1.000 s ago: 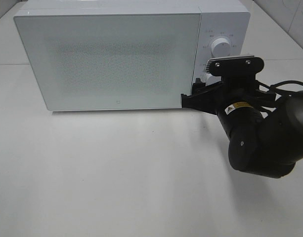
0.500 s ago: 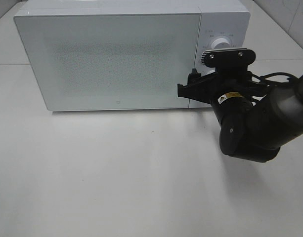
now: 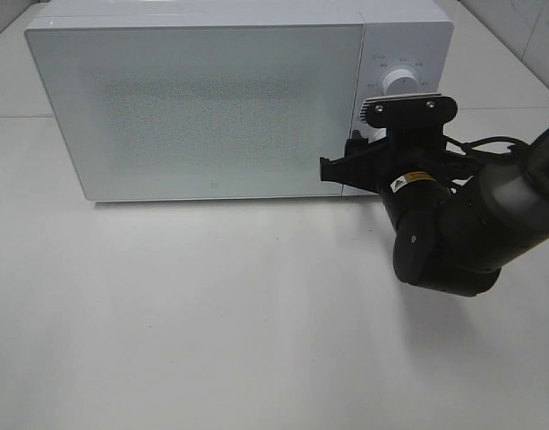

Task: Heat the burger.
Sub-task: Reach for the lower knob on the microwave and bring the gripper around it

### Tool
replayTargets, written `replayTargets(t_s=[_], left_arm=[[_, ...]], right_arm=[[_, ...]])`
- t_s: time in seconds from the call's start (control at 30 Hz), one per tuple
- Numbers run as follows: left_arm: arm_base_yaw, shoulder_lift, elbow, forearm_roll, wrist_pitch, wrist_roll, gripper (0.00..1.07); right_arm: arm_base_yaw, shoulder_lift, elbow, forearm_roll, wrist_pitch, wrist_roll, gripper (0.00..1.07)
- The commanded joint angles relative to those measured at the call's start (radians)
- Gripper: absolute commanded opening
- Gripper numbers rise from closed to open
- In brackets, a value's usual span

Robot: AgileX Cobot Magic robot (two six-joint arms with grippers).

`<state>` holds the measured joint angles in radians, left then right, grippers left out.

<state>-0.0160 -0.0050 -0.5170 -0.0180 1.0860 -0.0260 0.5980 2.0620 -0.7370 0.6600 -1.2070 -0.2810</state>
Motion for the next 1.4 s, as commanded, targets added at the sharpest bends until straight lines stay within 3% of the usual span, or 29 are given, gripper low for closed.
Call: replayTargets(t_s=[0.03, 0.07, 0.13, 0.23, 0.3, 0.4, 0.63, 0.73, 0.8, 0.83, 0.87, 0.93, 1.1, 1.4], left_arm=[[0.001, -0.017, 0.001, -0.004, -0.017, 0.002, 1.0], [0.001, -0.017, 0.001, -0.004, -0.017, 0.002, 1.0], [0.001, -0.017, 0.001, -0.004, -0.017, 0.002, 1.0], [0.001, -0.017, 0.001, -0.004, -0.017, 0.002, 1.0], [0.001, -0.017, 0.001, -0.004, -0.017, 0.002, 1.0], [0.001, -0.017, 0.001, -0.004, -0.017, 0.002, 1.0], [0.001, -0.017, 0.001, -0.004, -0.017, 0.002, 1.0], [0.001, -0.017, 0.001, -0.004, -0.017, 0.002, 1.0], [0.001, -0.017, 0.001, -0.004, -0.017, 0.002, 1.0], [0.001, -0.017, 0.001, -0.004, -0.017, 0.002, 1.0], [0.001, -0.017, 0.001, -0.004, -0.017, 0.002, 1.0], [0.001, -0.017, 0.001, -0.004, -0.017, 0.002, 1.0], [0.001, -0.017, 0.001, -0.004, -0.017, 0.002, 1.0], [0.001, -0.017, 0.001, -0.004, -0.017, 0.002, 1.0]], right_arm=[[-0.005, 0.002, -0.007, -0.001, -0.012, 0.017, 0.45], [-0.005, 0.002, -0.007, -0.001, -0.012, 0.017, 0.45], [-0.005, 0.002, -0.008, -0.004, 0.003, 0.017, 0.29], [-0.005, 0.002, -0.008, -0.005, 0.003, 0.017, 0.24], [-0.005, 0.002, -0.009, -0.014, 0.001, 0.021, 0.1], [-0.005, 0.002, -0.009, -0.018, 0.002, 0.075, 0.05], [-0.005, 0.002, -0.009, -0.04, -0.009, 0.397, 0.04], [-0.005, 0.002, -0.009, -0.04, -0.034, 0.706, 0.04], [-0.005, 0.002, -0.009, -0.044, -0.044, 0.774, 0.04], [-0.005, 0.002, -0.009, -0.07, -0.07, 0.944, 0.04], [-0.005, 0.002, -0.009, -0.07, -0.07, 0.944, 0.04], [-0.005, 0.002, -0.009, -0.094, -0.112, 1.241, 0.04], [-0.005, 0.002, -0.009, -0.098, -0.149, 1.587, 0.04], [-0.005, 0.002, -0.009, -0.199, -0.224, 1.732, 0.04]])
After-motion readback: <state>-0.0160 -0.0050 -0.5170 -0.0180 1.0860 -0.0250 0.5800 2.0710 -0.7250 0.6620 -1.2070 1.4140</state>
